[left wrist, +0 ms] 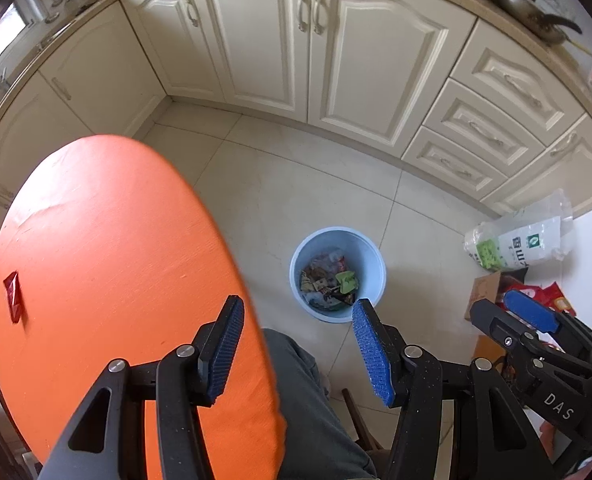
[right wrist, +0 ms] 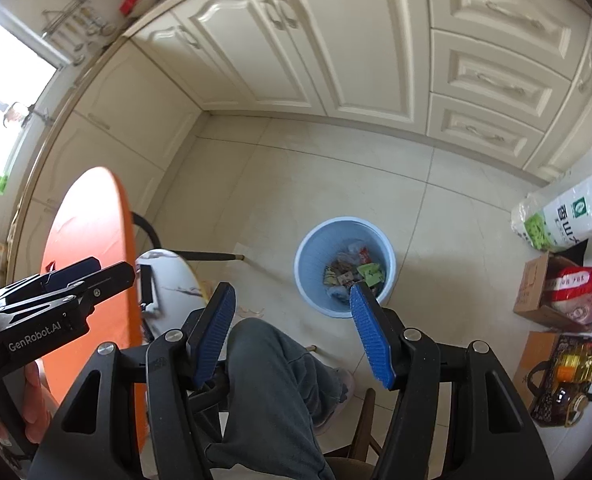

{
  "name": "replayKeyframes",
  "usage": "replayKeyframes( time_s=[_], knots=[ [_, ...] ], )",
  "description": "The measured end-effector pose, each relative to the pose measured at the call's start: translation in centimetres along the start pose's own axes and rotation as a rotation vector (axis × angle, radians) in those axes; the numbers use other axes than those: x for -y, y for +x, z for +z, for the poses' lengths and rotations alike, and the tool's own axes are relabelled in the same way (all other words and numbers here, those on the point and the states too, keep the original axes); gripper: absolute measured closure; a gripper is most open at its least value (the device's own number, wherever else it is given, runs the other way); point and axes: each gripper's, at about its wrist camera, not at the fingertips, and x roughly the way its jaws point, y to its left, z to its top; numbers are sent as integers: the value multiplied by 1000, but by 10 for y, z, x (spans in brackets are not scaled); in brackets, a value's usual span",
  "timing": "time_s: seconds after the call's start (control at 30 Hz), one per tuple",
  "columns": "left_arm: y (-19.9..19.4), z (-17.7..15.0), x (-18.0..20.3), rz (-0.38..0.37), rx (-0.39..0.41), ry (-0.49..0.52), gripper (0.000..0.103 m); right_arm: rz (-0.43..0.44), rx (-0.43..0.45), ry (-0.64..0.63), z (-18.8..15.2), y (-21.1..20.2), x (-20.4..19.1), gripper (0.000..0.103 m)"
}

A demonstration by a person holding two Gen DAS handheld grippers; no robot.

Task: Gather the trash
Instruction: 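Move both open grippers back over the table toward the red wrapper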

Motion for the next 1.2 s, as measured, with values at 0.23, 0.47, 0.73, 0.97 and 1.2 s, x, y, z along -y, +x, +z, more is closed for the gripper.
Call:
replayKeyframes(
  time_s=[0.23, 0.47, 0.73, 0.97, 1.2],
  knots=[
    [-42, -52, -50, 6, 51, -84, 50, 20, 20, -94, -22, -10, -51, 42],
    [-69, -100, -124, 27, 58, -204, 50, 52, -3, -240, -39, -5, -130, 41],
    [-103, -154, -214, 69, 79, -379, 50, 99, -66, -423, -57, 26, -236, 38],
    [-131, -203, -300, 113, 83, -553, 50, 133, -120, -598, -83, 53, -329, 38],
    [-150, -245, -377, 149, 75, -725, 50, 156, -189, -729, -101, 88, -413, 38]
  ],
)
